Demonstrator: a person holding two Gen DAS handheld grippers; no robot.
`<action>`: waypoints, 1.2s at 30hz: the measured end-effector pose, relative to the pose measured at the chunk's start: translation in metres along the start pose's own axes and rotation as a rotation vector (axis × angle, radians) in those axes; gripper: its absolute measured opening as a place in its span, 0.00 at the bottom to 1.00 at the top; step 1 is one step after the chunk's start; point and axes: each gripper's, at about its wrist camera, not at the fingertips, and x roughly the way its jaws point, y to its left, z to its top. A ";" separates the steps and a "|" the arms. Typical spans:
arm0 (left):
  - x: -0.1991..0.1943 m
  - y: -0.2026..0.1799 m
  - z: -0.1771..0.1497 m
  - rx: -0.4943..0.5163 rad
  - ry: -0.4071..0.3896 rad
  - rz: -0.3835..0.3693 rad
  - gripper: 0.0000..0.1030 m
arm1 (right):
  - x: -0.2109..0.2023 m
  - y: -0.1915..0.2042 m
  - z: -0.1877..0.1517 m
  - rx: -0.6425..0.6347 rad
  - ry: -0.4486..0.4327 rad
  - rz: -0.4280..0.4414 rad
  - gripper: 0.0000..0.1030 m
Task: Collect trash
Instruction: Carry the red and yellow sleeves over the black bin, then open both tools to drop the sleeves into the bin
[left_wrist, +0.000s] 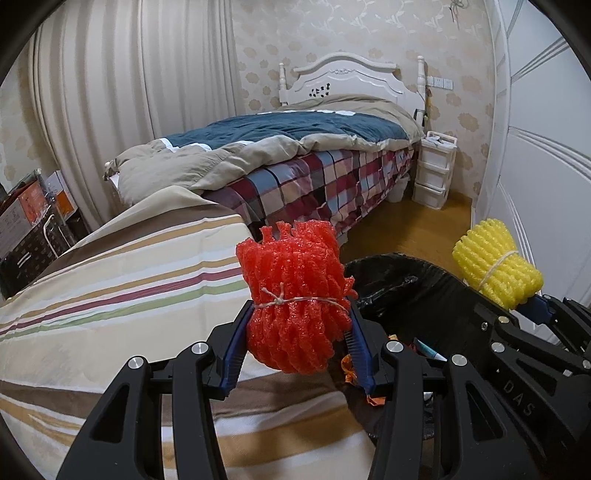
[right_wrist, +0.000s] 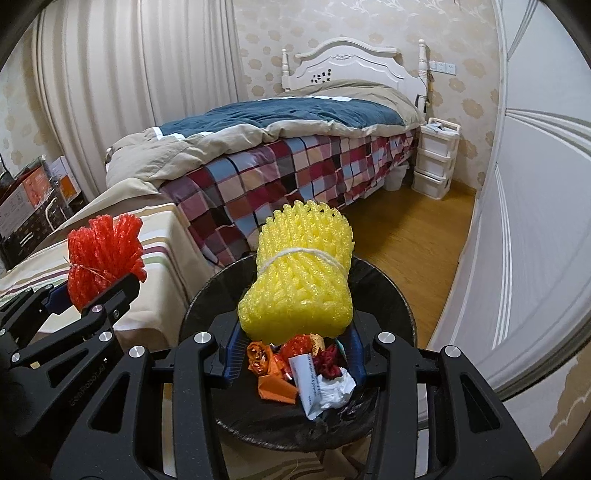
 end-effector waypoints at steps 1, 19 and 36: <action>0.002 -0.002 0.001 -0.001 0.004 0.000 0.47 | 0.002 0.000 0.000 0.001 0.003 -0.002 0.42; 0.022 -0.005 0.006 -0.016 0.041 -0.002 0.66 | 0.029 -0.010 0.004 0.017 0.038 -0.032 0.49; 0.003 0.009 0.012 -0.044 -0.013 0.039 0.81 | 0.013 -0.010 0.009 0.019 0.011 -0.058 0.70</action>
